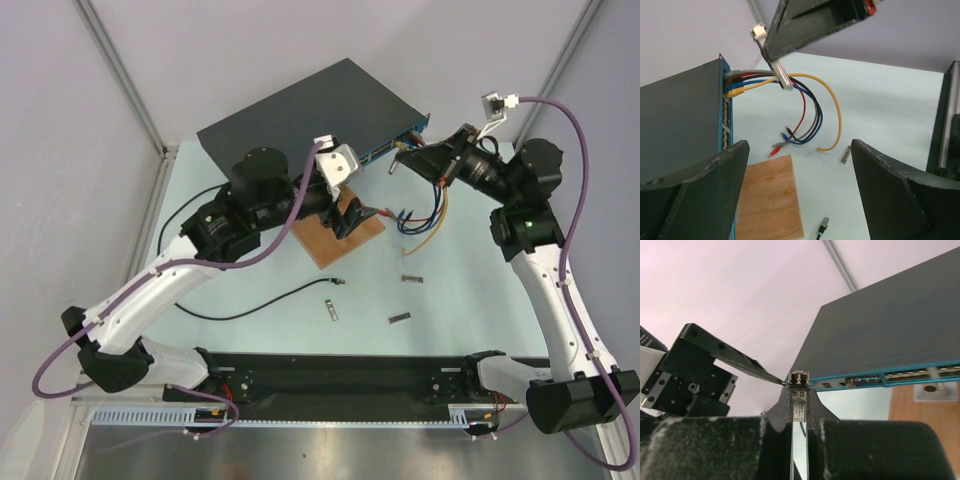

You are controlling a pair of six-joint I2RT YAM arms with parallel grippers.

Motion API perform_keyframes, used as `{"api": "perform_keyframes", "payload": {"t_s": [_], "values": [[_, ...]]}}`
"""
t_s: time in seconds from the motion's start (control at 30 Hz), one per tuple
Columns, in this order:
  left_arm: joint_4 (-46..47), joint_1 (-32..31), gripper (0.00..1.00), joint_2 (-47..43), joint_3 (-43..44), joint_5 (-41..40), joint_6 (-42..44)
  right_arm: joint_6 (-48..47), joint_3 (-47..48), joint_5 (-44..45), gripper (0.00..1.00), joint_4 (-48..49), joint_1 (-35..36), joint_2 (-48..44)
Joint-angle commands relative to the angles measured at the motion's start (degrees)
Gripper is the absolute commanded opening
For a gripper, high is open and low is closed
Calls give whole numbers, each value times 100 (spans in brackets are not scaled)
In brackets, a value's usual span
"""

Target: Insert the plug into the switch port

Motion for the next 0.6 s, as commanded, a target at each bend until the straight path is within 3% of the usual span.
{"api": "perform_keyframes", "payload": {"t_s": [0.0,0.27,0.43,0.57], "values": [[81,-162,88,151,399,-644,226,-34,7,448,0,353,422,-103],[204,-197,79,415,514,-988,94,-131,-124,721,0,282,1196,-85],[257,-197,64,512,531,-1128,24,-149,-186,739,0,274,1433,-59],[265,-197,44,529,496,-1234,94,-149,-204,747,0,230,1478,-68]]}}
